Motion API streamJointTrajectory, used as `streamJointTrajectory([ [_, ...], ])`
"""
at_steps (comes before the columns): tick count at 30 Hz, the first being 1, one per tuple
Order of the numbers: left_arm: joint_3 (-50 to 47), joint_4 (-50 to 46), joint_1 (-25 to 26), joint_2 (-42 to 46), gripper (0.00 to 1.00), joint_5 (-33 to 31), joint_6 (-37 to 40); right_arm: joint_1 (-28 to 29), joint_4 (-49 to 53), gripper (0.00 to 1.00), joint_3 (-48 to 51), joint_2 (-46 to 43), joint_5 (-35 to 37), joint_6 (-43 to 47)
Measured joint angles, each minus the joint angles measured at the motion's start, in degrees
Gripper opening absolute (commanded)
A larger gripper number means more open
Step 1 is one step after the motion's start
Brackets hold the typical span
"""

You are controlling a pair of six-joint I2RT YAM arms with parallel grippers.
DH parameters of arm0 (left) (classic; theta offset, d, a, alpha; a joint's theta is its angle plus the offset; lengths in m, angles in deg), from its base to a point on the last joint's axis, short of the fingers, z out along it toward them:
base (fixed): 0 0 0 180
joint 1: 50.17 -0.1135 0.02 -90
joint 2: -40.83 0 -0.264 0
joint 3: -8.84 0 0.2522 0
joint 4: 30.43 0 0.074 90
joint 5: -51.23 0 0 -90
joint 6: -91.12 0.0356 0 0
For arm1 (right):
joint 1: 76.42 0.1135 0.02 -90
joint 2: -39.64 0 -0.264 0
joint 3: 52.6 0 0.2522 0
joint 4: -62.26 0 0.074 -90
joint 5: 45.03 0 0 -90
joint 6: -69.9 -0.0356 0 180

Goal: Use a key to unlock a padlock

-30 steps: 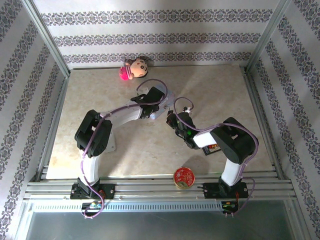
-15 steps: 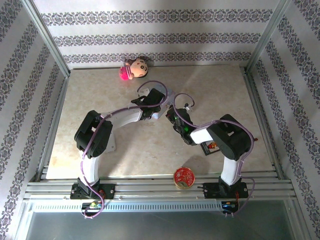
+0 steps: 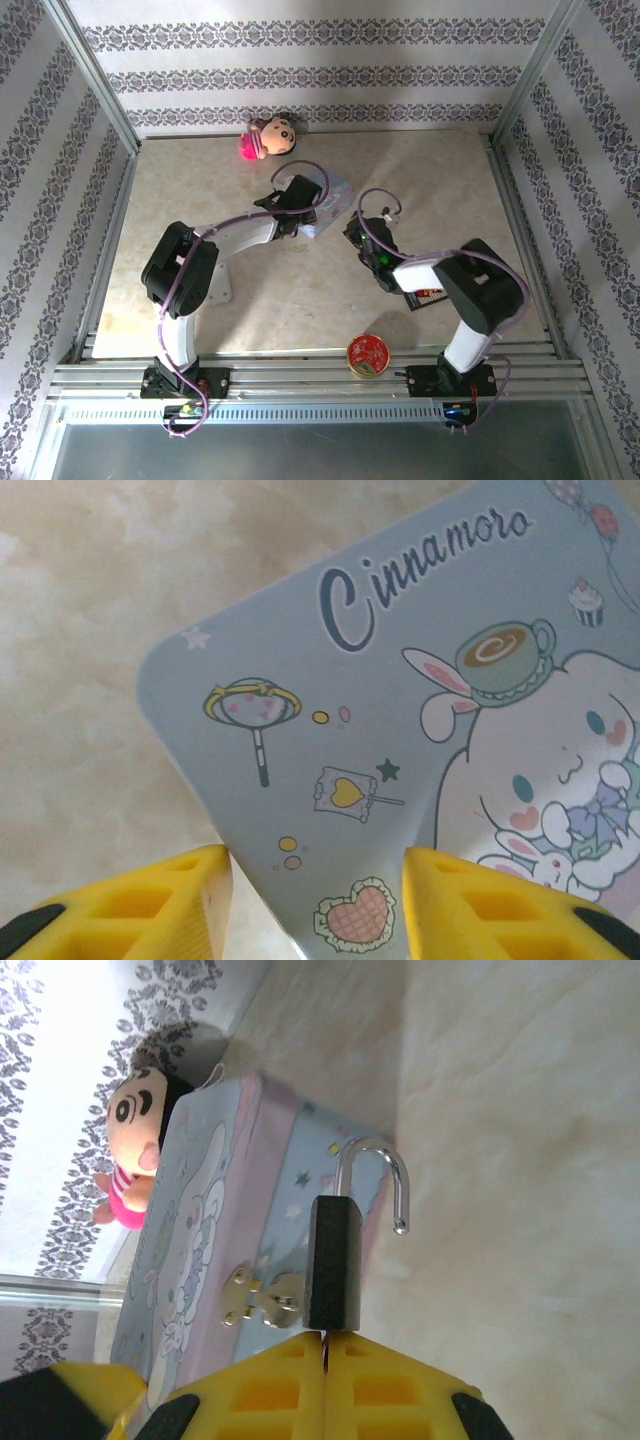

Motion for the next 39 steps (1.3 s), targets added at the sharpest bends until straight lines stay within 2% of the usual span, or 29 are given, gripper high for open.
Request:
streamJointTrajectory([
  [4,1.03,0.17,-4.68,-0.17,0.43,2.71,5.05,-3.30,8.85,0.00,3.87,-10.40,-3.43,3.87],
  [9,4.15,3.82,-9.05,-3.45,0.47,9.11,9.57,-8.61,21.33,0.00,3.30,-15.96,-11.39,11.74],
  [15,15.54,10.54,-12.44,-14.53,0.48,22.25,10.60,-13.44,31.30,0.00,-0.07,-13.33,-20.72,20.81],
  [18,21.92,13.77,-13.64,-20.57,0.58,28.81,9.29,-15.15,34.07,0.00,-3.08,-8.92,-24.00,24.57],
  [20,24.02,13.99,-14.05,-22.21,0.60,31.12,8.57,-15.67,36.17,0.00,-5.51,-6.14,-24.94,26.69],
  [21,24.09,13.75,-14.29,-22.27,0.61,31.58,8.44,-15.96,37.07,0.14,-6.67,-4.96,-25.18,27.74],
  [22,23.87,13.64,-14.43,-21.92,0.63,31.80,8.46,-16.04,37.92,0.35,-7.54,-4.20,-25.29,28.37],
  [23,23.12,13.64,-14.51,-21.18,0.67,31.74,8.61,-16.33,38.77,0.48,-8.17,-3.85,-25.35,29.22],
  [24,21.05,13.68,-14.67,-19.47,0.73,31.45,8.87,-16.44,39.71,0.61,-8.68,-3.78,-25.24,30.01],
  [25,18.32,13.60,-14.82,-17.16,0.78,31.08,9.29,-16.68,40.48,0.67,-8.98,-3.93,-25.14,30.80],
  [29,2.86,15.08,-16.26,-2.32,0.82,27.28,11.13,-17.49,44.00,0.71,-9.29,-6.54,-23.17,33.40],
  [32,-10.14,17.68,-17.51,11.65,0.85,21.81,14.40,-18.49,46.66,0.76,-9.29,-11.37,-20.68,35.60],
  [34,-19.37,21.68,-18.10,20.68,0.99,17.27,18.14,-19.54,46.93,0.81,-8.98,-16.02,-18.60,37.79],
  [38,-36.74,28.57,-18.58,34.36,0.99,10.08,25.16,-22.03,43.56,0.90,-5.51,-26.45,-15.23,43.32],
  [39,-40.37,29.24,-19.21,36.79,0.99,8.94,26.71,-22.67,42.32,0.95,-4.13,-28.94,-14.38,44.85],
])
